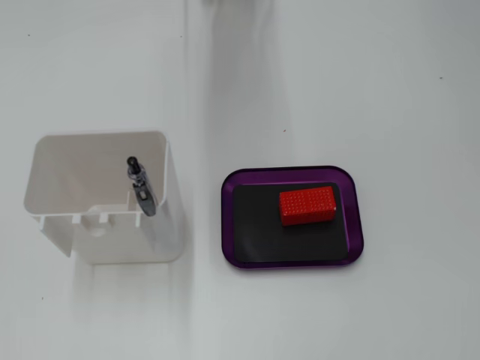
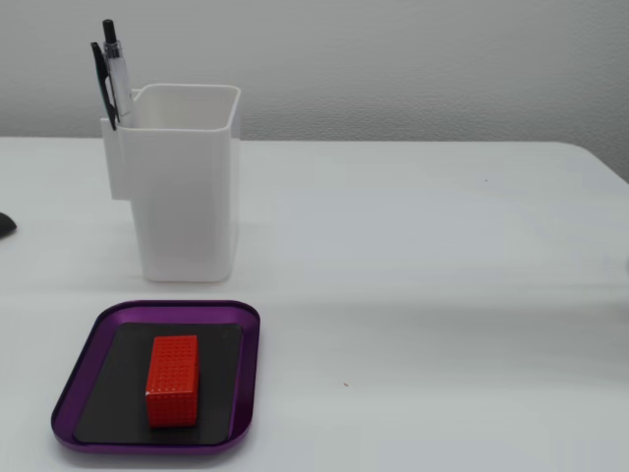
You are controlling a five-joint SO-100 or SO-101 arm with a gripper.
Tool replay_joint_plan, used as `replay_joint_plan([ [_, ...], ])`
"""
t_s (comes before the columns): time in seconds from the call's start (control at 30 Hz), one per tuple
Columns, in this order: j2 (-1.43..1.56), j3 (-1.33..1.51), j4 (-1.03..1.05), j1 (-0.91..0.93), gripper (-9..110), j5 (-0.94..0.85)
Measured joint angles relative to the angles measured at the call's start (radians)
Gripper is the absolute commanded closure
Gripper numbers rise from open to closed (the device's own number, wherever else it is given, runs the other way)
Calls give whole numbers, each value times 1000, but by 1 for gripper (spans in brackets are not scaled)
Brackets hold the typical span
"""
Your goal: Pick up the pen and put it in the pen holder.
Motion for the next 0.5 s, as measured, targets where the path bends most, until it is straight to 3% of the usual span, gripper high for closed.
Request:
replay_joint_plan([
  [0.33, 606, 793, -11, -3, 91, 0],
  [0.5, 951, 1331, -146, -5, 91, -3],
])
